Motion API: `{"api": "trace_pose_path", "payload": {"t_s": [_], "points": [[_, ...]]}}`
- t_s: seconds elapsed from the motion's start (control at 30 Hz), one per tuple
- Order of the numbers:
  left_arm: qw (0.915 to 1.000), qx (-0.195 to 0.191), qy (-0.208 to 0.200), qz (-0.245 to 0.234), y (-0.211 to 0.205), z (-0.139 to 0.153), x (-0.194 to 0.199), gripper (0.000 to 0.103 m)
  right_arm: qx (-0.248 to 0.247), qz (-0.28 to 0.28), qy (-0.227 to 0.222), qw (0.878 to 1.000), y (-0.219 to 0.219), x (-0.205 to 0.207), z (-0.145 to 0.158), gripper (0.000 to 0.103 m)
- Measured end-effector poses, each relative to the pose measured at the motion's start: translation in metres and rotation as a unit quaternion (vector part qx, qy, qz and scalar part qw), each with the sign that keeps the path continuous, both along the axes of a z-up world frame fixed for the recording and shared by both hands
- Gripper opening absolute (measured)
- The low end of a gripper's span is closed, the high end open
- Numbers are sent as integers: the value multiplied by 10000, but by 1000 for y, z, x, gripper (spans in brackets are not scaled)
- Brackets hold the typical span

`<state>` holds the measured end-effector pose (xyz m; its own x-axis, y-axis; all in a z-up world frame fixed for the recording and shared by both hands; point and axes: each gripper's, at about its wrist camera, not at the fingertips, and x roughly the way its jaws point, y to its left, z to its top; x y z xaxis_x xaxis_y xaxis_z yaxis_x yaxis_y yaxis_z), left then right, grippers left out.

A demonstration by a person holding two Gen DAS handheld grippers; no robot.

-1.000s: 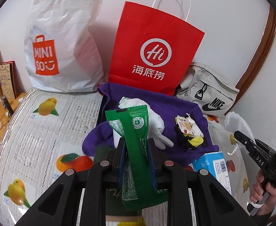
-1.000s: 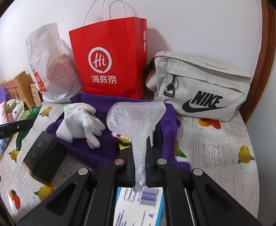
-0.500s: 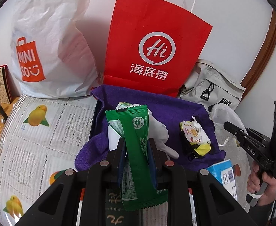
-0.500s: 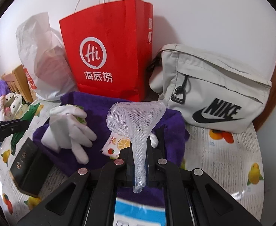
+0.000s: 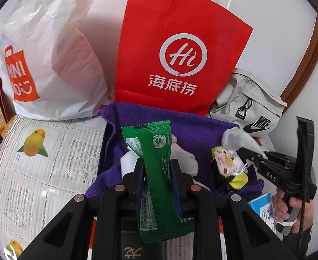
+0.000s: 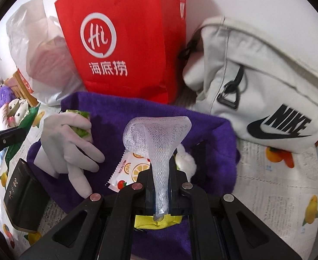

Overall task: Organize soft objects
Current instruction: 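Lower both tools over the towel and open them to release the items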

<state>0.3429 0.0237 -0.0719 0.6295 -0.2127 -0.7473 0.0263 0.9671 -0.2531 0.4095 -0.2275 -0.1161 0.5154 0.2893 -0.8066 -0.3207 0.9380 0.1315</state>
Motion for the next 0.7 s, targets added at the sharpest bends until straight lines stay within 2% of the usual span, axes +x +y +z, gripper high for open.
{"api": "trace_pose_path", "payload": {"t_s": [0.2, 0.27, 0.3, 0.33, 0.7], "points": [[10000, -65, 49, -51, -8, -5, 14, 23, -18, 99, 230, 9997, 6, 5, -10, 22], [9999, -82, 60, -57, -10, -6, 18, 23, -80, 128, 243, 9996, 8, 6, -11, 42], [9999, -93, 71, -71, -11, -7, 19, 23, -111, 91, 186, 9997, 8, 6, -10, 57], [9999, -105, 70, -99, -12, -6, 20, 23, -116, 64, 124, 9998, 7, 5, -8, 61], [9988, -51, 152, -457, -43, -16, 35, 25, 30, -154, -187, 9997, -14, -13, 17, 63]]}}
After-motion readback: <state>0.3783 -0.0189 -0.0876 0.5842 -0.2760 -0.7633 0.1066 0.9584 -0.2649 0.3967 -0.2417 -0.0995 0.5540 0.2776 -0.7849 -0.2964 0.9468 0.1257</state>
